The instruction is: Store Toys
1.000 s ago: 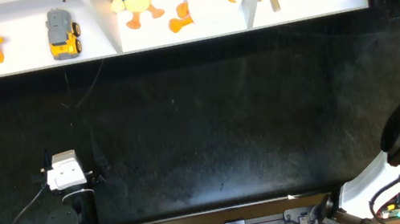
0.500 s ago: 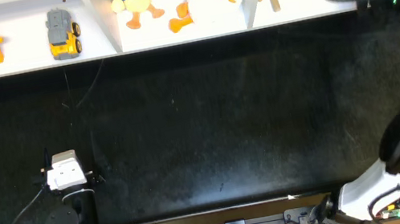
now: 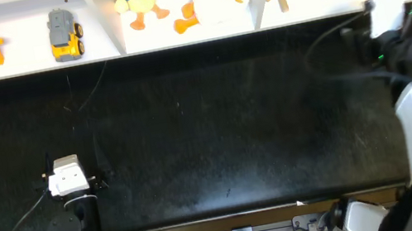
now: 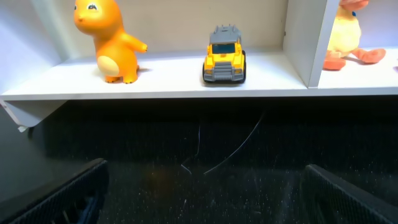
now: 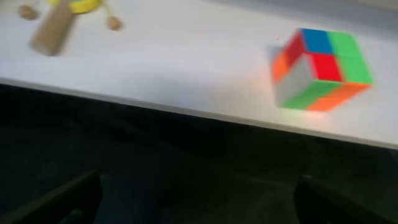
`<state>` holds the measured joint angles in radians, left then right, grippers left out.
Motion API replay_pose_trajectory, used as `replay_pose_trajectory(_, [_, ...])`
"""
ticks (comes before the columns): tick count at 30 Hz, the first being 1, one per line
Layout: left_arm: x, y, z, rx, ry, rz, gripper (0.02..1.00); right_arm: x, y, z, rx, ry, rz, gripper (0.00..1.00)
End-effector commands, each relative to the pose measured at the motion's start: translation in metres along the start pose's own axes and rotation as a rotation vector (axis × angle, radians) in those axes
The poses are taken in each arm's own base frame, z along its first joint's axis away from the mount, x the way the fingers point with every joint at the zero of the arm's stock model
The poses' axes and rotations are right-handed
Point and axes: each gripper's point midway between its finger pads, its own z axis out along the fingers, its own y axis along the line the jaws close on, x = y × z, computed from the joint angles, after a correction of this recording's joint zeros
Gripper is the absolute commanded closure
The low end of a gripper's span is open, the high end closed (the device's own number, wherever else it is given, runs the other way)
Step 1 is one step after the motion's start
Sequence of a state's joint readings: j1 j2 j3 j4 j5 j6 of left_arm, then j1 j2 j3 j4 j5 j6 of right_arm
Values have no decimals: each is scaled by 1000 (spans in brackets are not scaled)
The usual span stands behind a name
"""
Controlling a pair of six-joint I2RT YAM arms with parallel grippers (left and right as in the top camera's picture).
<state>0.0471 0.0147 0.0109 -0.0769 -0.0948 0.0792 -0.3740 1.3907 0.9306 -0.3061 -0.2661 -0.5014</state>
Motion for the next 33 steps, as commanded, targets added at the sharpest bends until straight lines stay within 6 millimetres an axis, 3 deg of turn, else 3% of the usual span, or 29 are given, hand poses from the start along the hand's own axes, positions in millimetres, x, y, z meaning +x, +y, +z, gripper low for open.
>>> replay_pose_trajectory(1, [-1, 1, 0, -9, -8, 10, 20, -3, 46, -3, 20, -53, -32, 5])
replay_pose_trajectory(6, [-1, 1, 0, -9, -8, 10, 20, -9, 93, -11, 21, -179, -70, 5])
replay_pose_trajectory(11, [-1, 1, -1, -9, -8, 10, 20, -12, 129, -40, -43, -369, 3, 5])
replay_pose_trajectory(19, [-1, 1, -1, -9, -8, 10, 20, 11, 134, -92, -71, -573, 176, 5])
replay_pose_trajectory(27, [-1, 1, -1, -9, -8, 10, 20, 43, 135, -103, -52, -661, 195, 5])
replay_pose_trajectory(33, [-1, 1, 0, -9, -8, 10, 20, 61, 137, -98, -53, -588, 198, 5])
